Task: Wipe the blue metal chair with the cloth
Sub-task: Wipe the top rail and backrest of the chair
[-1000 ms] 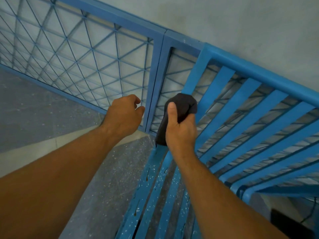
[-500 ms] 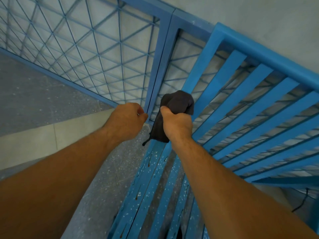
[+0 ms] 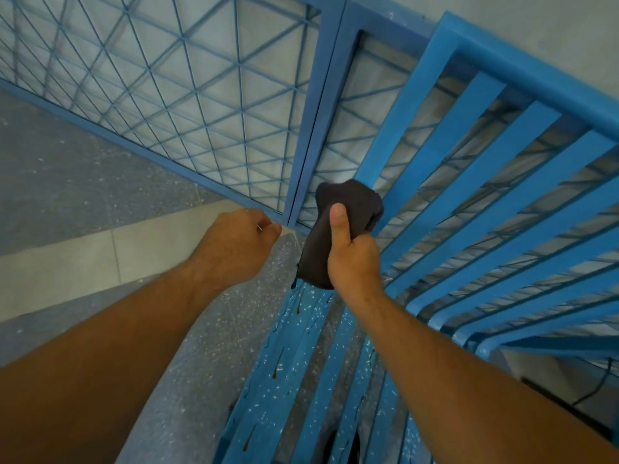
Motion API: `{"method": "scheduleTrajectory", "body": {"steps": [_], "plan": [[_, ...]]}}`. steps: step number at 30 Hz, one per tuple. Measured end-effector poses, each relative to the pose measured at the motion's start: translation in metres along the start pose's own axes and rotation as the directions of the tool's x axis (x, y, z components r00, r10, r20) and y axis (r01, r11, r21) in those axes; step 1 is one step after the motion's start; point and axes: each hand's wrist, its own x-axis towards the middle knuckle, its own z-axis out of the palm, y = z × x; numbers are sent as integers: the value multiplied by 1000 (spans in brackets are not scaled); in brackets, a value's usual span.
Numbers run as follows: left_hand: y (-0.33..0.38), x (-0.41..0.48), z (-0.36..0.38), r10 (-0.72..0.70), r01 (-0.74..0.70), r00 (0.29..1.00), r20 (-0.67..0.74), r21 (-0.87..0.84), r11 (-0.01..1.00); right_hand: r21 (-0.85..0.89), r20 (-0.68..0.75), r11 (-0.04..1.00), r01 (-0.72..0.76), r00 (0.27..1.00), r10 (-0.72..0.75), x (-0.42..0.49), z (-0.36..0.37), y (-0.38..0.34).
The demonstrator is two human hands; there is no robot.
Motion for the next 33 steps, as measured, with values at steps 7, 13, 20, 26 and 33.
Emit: {"method": "scheduleTrajectory", "body": {"steps": [7,13,20,26,33], "plan": [[-3,-4,13,-10,11,999,-37,21,1000,-34,256,993,116,961,-104,-12,-13,22],[0,-8,18,-16,17,999,-37,36,999,-45,87,999,-6,996,10,7,-4,-1],[-3,-15,18,-26,27,999,-40,38,999,-27,180,995,97,980,-90,-18,0,23],[-9,-21,16,-44,45,998,-34,42,998,-377,57,923,74,997,-57,-6,-3,-3],[-10,-28,17,-75,77,996,-51,35,996,-585,327,810,34,924,197,-14,-33,-24]]}}
